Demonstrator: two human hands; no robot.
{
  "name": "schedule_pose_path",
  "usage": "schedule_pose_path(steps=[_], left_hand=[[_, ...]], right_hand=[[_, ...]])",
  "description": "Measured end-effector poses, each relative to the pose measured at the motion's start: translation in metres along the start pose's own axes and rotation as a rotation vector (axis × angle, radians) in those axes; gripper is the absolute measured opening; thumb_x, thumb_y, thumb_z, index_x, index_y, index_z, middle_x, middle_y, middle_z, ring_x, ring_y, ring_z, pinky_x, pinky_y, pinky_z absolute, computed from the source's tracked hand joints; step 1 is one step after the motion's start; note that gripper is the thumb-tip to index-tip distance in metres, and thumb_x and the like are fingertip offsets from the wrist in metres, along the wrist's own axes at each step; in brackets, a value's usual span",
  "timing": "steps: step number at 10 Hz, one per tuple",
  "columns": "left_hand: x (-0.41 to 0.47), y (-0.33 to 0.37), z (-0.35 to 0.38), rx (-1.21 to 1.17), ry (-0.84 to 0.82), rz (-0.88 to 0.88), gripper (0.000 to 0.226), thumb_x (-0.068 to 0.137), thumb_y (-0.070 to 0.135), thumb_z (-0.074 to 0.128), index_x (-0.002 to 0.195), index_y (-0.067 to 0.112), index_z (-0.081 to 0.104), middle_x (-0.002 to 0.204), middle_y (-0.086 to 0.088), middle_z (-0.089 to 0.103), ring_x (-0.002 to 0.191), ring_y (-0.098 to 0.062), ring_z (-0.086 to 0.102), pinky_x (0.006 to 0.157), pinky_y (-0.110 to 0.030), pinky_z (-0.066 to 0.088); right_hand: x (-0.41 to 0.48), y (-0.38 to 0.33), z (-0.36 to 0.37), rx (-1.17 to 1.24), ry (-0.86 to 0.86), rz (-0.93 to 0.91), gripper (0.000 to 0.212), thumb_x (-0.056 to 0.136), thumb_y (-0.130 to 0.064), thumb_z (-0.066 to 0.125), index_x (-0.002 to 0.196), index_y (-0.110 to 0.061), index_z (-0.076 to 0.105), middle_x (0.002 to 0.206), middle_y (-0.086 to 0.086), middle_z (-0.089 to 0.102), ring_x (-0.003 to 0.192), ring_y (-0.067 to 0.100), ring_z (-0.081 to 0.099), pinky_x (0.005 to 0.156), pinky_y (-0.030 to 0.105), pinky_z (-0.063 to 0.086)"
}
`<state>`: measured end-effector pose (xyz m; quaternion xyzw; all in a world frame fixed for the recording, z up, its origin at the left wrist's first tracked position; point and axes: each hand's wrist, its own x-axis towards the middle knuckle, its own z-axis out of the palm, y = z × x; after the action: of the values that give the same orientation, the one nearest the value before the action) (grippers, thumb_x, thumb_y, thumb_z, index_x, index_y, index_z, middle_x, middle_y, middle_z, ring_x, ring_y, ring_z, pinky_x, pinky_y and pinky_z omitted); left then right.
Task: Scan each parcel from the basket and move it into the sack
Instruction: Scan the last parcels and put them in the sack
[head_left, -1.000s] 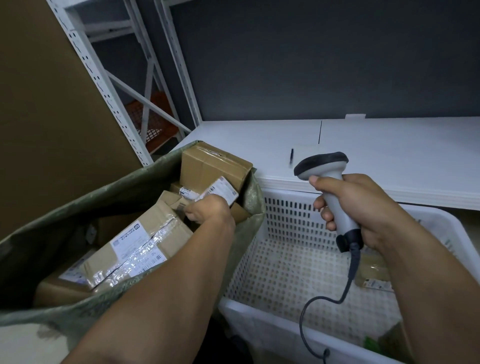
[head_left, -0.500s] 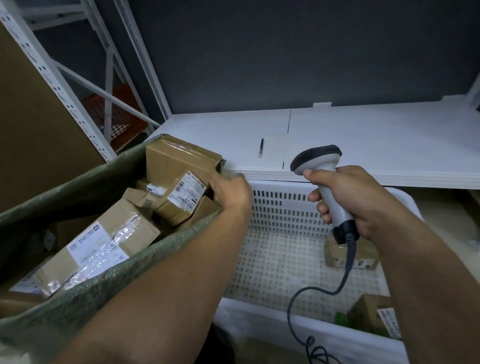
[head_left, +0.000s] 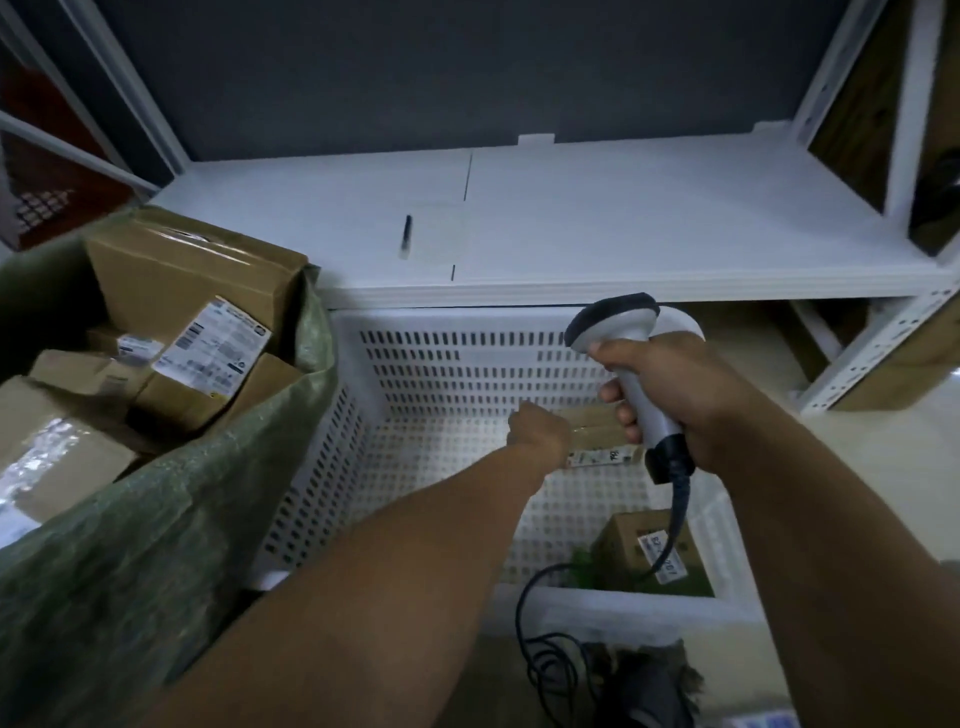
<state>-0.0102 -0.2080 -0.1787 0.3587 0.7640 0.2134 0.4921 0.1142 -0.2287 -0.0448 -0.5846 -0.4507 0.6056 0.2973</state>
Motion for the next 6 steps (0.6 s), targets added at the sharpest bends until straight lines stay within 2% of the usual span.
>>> schedule_pose_path(steps=[1, 2, 3, 4, 5, 6], left_hand=[[0.009, -0.009, 0.028, 0.13, -0.145, 0.023, 0.036, 0.103, 0.01, 0.05, 0.137, -0.001, 0.047, 0.116, -0.016, 0.053, 0.078, -0.022, 0.048, 0.061, -0.034, 0.042], [0.01, -0.018, 0.056, 0.234, -0.235, 0.013, 0.011, 0.101, 0.006, 0.052, 0.09, 0.005, 0.051, 0.081, -0.007, 0.043, 0.061, -0.017, 0.035, 0.055, -0.031, 0.032], [0.017, -0.029, 0.088, 0.382, -0.305, 0.076, 0.017, 0.098, 0.008, 0.053, 0.084, 0.001, 0.057, 0.082, -0.012, 0.054, 0.068, -0.024, 0.052, 0.061, -0.03, 0.044], [0.025, -0.035, 0.111, 0.414, -0.347, 0.084, 0.035, 0.098, 0.011, 0.052, 0.126, -0.007, 0.059, 0.113, -0.024, 0.059, 0.101, -0.041, 0.059, 0.081, -0.038, 0.046], [-0.018, -0.011, 0.112, 0.638, -0.447, 0.204, 0.044, 0.102, 0.004, 0.045, 0.144, -0.011, 0.042, 0.148, -0.031, 0.042, 0.137, -0.047, 0.041, 0.106, -0.051, 0.038], [-0.026, -0.01, 0.117, 0.76, -0.467, 0.272, 0.043, 0.104, 0.001, 0.042, 0.145, -0.01, 0.039, 0.153, -0.027, 0.035, 0.141, -0.045, 0.034, 0.114, -0.049, 0.03]], right_hand=[[0.005, 0.007, -0.007, 0.013, 0.015, 0.015, 0.025, 0.096, -0.026, 0.069, 0.1, -0.002, 0.064, 0.067, 0.011, 0.06, 0.043, 0.017, 0.05, 0.042, 0.027, 0.044], [0.011, 0.013, -0.016, 0.024, 0.026, 0.025, 0.025, 0.095, -0.027, 0.07, 0.1, -0.003, 0.064, 0.067, 0.01, 0.06, 0.044, 0.018, 0.05, 0.044, 0.027, 0.045], [0.019, 0.02, -0.02, 0.036, 0.033, 0.054, 0.025, 0.096, -0.026, 0.069, 0.102, -0.002, 0.064, 0.066, 0.009, 0.059, 0.043, 0.017, 0.05, 0.044, 0.027, 0.045], [0.022, 0.024, -0.021, 0.041, 0.043, 0.07, 0.025, 0.096, -0.026, 0.069, 0.101, -0.001, 0.064, 0.065, 0.009, 0.058, 0.042, 0.016, 0.05, 0.044, 0.026, 0.046], [0.025, 0.027, -0.023, 0.042, 0.048, 0.092, 0.022, 0.096, -0.025, 0.069, 0.099, -0.003, 0.064, 0.065, 0.009, 0.057, 0.041, 0.014, 0.049, 0.043, 0.025, 0.045], [0.029, 0.029, -0.027, 0.051, 0.066, 0.099, 0.02, 0.096, -0.024, 0.069, 0.097, -0.004, 0.063, 0.067, 0.01, 0.057, 0.042, 0.015, 0.049, 0.044, 0.026, 0.045]])
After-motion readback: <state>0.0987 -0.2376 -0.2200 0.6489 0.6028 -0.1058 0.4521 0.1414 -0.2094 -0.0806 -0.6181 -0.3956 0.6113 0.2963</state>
